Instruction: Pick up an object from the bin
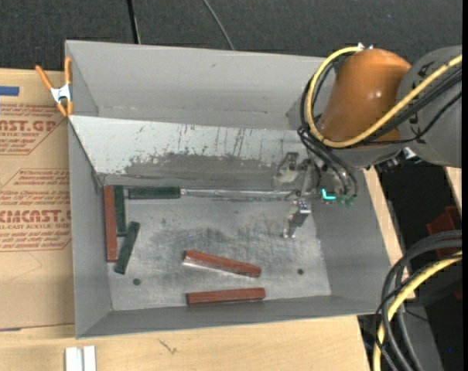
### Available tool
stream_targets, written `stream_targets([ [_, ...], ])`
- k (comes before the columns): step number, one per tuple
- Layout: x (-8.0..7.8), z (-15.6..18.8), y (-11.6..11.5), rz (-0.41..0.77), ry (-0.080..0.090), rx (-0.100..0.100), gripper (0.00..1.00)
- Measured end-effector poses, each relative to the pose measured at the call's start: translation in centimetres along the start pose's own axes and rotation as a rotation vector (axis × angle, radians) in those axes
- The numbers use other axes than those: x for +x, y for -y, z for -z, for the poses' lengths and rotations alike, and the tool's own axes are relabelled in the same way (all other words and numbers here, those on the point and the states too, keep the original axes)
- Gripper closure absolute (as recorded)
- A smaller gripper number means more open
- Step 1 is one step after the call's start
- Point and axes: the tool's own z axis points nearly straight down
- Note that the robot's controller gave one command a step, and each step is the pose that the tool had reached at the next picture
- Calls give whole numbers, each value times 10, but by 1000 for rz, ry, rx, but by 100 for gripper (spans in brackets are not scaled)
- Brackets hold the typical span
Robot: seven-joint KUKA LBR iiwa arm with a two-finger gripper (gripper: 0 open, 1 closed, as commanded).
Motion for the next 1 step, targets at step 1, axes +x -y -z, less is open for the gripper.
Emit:
stream_targets([
  [1, -2, 4, 0, 1, 8, 1, 0],
])
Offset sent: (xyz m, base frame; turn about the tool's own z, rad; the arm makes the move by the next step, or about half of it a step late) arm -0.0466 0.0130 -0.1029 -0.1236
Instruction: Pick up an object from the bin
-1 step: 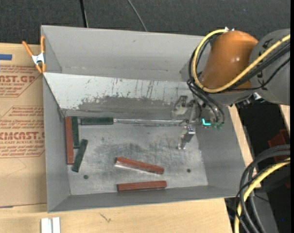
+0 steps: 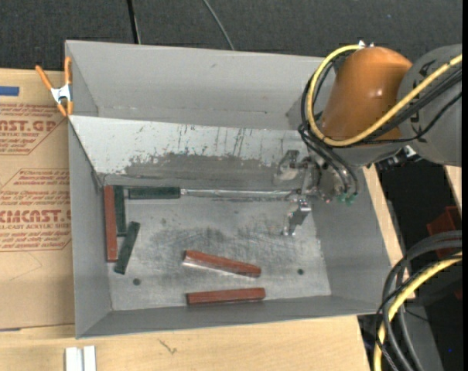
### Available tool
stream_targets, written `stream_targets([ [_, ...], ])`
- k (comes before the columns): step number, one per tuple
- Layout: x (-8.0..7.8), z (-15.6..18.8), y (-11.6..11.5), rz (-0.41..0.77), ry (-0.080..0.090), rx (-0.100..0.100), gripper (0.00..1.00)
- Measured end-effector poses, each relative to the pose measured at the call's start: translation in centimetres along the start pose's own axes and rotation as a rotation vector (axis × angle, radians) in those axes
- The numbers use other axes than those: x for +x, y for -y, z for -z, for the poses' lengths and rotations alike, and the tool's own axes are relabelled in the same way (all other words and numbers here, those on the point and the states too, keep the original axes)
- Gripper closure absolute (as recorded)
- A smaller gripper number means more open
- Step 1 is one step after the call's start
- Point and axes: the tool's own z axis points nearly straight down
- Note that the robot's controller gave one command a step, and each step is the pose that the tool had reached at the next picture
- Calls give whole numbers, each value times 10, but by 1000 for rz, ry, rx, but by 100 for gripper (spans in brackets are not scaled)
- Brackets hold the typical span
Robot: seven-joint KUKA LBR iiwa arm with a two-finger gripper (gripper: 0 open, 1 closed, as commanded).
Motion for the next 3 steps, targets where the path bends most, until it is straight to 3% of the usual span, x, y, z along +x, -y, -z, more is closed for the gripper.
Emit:
stream_targets([
  [1, 49, -108, -14, 122, -2, -1, 100],
  [2, 49, -108, -14, 123, -2, -1, 0],
  [3, 49, -108, -14, 123, -2, -1, 0],
])
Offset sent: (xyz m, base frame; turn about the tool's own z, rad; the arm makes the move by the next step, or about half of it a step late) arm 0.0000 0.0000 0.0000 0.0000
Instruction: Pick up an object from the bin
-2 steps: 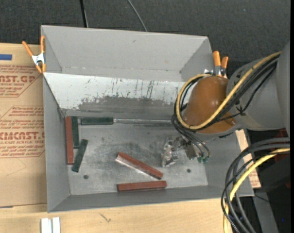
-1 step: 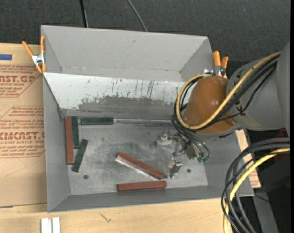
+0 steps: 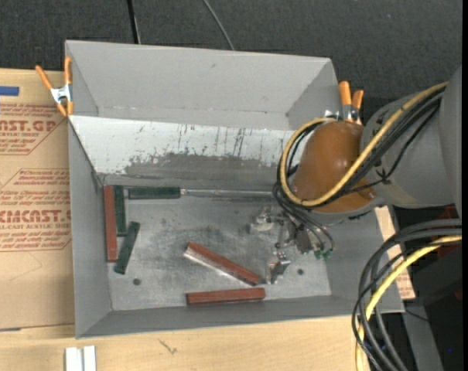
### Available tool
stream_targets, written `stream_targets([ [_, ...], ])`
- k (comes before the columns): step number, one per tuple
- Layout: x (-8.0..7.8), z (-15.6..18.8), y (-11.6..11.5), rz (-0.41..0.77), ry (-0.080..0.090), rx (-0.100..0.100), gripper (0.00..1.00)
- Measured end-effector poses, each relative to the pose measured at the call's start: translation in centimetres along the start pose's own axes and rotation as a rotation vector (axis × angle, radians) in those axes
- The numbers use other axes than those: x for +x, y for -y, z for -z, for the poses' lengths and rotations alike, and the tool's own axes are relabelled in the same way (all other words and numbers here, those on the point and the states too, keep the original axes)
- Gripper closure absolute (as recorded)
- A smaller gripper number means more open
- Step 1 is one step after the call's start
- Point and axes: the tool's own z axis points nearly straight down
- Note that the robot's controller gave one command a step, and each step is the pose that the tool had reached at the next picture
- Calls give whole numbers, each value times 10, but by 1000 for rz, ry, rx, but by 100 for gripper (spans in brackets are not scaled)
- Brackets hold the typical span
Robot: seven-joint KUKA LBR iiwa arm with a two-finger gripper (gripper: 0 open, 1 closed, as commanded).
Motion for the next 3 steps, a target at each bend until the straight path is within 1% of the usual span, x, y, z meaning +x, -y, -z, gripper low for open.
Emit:
stream_targets([
  [1, 22, -8, -72, -95, 10, -1, 100],
  [2, 22, -8, -72, -95, 10, -1, 100],
  [3, 14, 110, -55, -134, 1, 0, 100],
])
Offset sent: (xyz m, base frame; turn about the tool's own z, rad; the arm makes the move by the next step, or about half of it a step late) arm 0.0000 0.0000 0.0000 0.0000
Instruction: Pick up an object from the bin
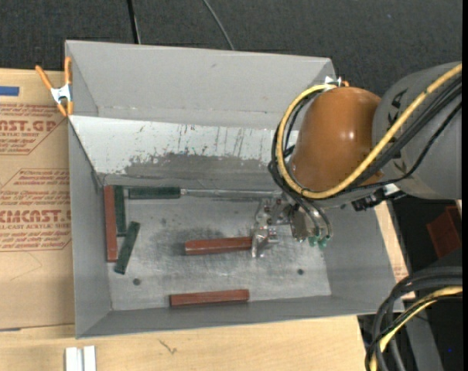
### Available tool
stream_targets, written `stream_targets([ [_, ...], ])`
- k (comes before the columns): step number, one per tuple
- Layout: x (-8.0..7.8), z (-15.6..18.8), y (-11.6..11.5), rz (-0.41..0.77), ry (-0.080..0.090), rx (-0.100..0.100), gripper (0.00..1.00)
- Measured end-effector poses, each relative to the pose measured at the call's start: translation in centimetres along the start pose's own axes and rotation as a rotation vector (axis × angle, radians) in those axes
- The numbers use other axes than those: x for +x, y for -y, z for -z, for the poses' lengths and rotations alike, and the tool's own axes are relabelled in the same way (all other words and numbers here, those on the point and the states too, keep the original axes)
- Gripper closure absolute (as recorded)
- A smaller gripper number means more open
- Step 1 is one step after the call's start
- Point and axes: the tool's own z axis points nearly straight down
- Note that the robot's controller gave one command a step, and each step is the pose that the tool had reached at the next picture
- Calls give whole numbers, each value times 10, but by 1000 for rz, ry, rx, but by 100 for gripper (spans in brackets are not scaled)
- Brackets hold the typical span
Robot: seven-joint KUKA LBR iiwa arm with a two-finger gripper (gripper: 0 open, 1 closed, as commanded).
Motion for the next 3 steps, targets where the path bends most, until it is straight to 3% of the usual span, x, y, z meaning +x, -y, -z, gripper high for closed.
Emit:
stream_targets([
  [1, 0, 0, 0, 0, 0, 0, 100],
  [2, -20, 114, 20, 397, 4, 1, 100],
  [3, -19, 113, 20, 396, 3, 0, 100],
])
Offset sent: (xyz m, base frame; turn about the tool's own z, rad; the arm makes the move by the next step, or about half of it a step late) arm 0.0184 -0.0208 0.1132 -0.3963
